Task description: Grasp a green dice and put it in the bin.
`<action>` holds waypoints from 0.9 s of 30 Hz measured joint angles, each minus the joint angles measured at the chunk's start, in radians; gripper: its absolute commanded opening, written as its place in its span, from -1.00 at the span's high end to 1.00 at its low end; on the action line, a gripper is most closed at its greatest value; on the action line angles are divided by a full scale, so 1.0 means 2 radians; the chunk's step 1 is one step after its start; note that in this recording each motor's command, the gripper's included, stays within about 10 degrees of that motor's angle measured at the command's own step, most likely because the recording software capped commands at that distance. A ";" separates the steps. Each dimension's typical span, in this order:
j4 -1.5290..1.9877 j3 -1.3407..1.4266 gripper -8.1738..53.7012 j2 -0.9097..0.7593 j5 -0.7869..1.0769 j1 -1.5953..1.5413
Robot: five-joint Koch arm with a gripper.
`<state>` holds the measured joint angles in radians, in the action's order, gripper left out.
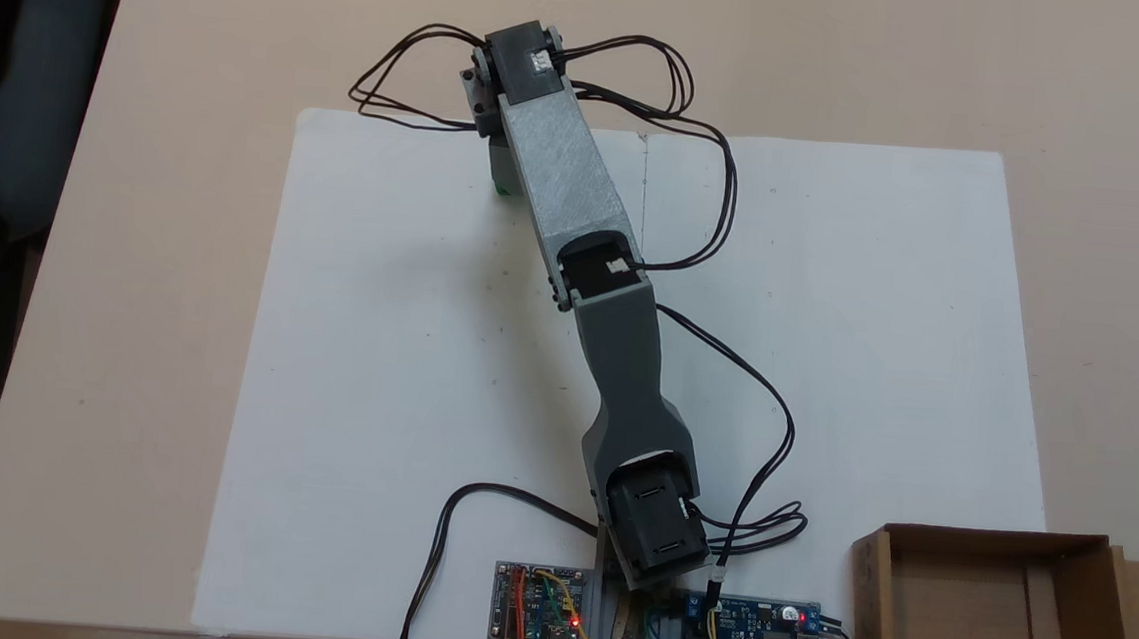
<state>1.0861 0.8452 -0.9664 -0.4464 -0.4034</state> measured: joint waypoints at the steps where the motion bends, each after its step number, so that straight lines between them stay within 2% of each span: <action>1: 0.000 -0.002 -0.63 0.007 0.000 -0.002; 27: -0.042 -0.030 -0.63 0.075 0.000 -0.012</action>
<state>1.0017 0.7854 -0.8161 -0.4464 -0.4264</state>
